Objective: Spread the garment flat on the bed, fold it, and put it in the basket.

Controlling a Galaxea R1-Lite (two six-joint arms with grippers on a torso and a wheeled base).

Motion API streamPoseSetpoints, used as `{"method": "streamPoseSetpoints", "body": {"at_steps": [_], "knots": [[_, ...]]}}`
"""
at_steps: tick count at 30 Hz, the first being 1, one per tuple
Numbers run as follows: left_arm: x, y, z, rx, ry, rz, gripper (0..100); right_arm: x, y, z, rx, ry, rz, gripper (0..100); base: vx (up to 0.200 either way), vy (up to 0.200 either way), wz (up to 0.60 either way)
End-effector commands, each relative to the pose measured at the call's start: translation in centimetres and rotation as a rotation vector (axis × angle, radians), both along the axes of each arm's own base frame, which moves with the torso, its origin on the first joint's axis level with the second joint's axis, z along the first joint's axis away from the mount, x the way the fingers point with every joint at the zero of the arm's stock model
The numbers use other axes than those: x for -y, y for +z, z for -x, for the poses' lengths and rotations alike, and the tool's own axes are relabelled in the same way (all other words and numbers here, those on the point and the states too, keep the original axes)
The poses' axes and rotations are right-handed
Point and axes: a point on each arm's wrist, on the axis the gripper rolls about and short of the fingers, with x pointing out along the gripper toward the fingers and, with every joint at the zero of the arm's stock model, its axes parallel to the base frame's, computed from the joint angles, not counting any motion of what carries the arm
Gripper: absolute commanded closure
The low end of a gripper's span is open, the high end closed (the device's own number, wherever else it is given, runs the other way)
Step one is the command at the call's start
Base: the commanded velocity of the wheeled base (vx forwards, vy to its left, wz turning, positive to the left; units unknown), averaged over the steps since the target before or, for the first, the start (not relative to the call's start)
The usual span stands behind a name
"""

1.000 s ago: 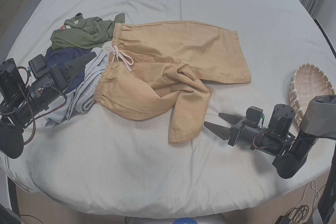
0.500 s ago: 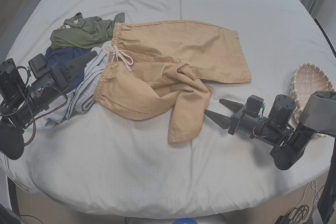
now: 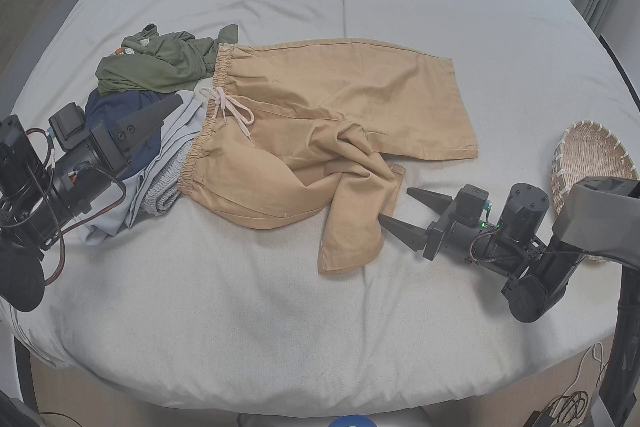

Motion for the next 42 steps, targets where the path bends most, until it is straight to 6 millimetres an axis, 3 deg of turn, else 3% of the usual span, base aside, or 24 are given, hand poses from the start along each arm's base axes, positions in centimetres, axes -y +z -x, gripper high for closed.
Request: {"method": "streamPoseSetpoints", "body": {"at_steps": [1, 18, 24, 25, 42], "knots": [[0.1, 0.0, 0.1, 0.002, -0.006, -0.001, 0, 0.8, -0.6, -0.1, -0.025, -0.011, 0.011, 0, 0.0, 0.0, 0.0], [0.3, 0.2, 0.4, 0.009, -0.013, -0.001, 0, 1.4, -2.0, -0.6, 0.008, -0.018, 0.078, 0, 0.0, 0.0, 0.0], [0.5, 0.3, 0.6, 0.034, -0.021, 0.004, 0, 0.8, -2.6, -1.2, 0.03, 0.004, 0.094, 0, 0.0, 0.0, 0.0], [0.5, 0.4, 0.6, 0.044, -0.021, 0.006, 0, 0.7, -2.6, -1.3, 0.035, 0.005, 0.094, 100, 0.0, 0.0, 0.0], [0.4, 0.2, 1.1, 0.064, -0.03, 0.033, 0, -1.4, -2.6, -1.7, 0.063, 0.051, 0.081, 100, 0.0, 0.0, 0.0]]}}
